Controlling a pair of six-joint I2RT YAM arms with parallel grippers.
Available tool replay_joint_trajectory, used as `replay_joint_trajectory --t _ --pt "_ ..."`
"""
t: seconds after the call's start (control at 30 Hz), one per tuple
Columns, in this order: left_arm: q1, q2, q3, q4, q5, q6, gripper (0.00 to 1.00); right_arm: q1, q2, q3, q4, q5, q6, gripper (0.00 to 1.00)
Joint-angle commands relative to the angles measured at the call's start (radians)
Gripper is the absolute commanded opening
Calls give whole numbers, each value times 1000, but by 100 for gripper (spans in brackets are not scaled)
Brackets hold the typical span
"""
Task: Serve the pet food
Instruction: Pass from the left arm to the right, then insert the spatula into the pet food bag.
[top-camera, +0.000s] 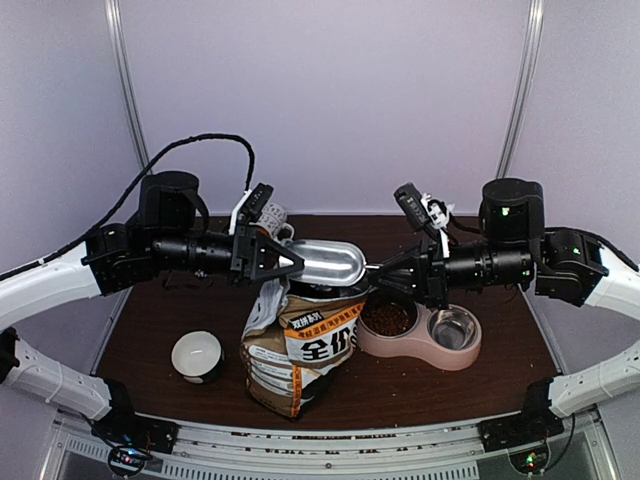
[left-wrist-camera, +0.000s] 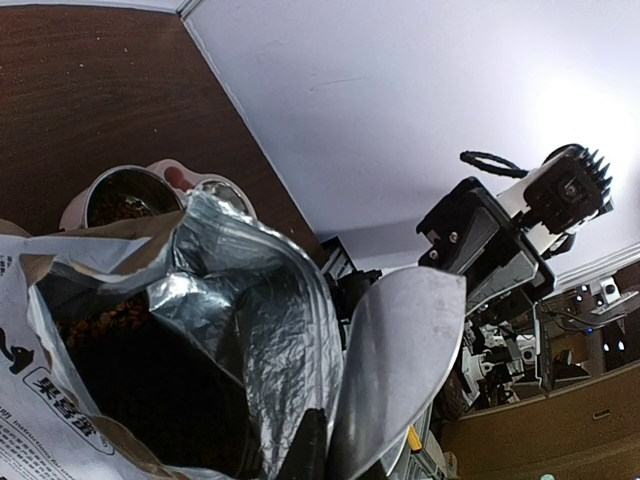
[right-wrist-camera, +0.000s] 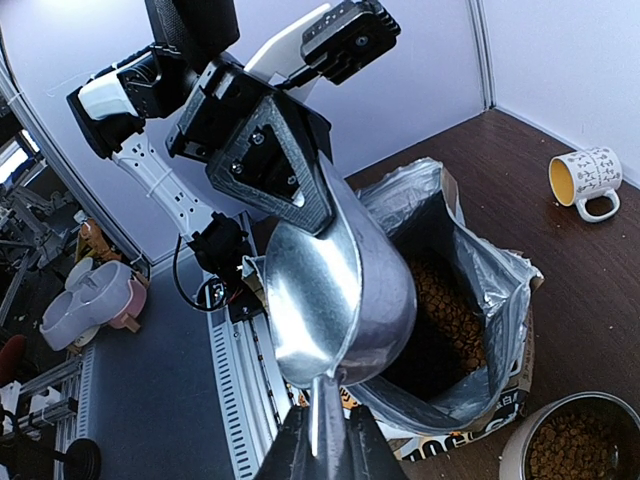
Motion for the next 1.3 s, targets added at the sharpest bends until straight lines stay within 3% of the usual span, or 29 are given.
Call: replay_joint_trajectory --t 0.0,0.17,0.3,0.37,0.53,0.73,0.9,1.1,1.17,1.27 --pt "-2 7 21 73 7 11 0 8 7 25 4 17 3 0" --pt "-2 4 16 89 7 38 0 7 -16 9 9 41 12 0" --pt "2 -6 48 39 -30 95 46 7 -27 32 -82 87 -30 0" --pt "7 -31 88 -40 -86 153 61 7 -36 58 -155 110 -54 0" --pt "12 -76 216 -294 -291 302 75 7 -37 151 -341 166 -108 0" --pt "11 19 336 -530 -379 361 79 14 18 264 -529 207 -157 0" --pt "11 83 366 -562 -324 379 91 58 97 362 -638 279 -197 0" --pt "11 138 368 -567 -313 405 93 104 198 456 -716 358 -208 0" --pt "11 150 363 -567 -308 415 90 110 226 484 -742 381 -206 0" --pt "11 166 359 -567 -294 421 73 122 273 522 -788 409 -199 0"
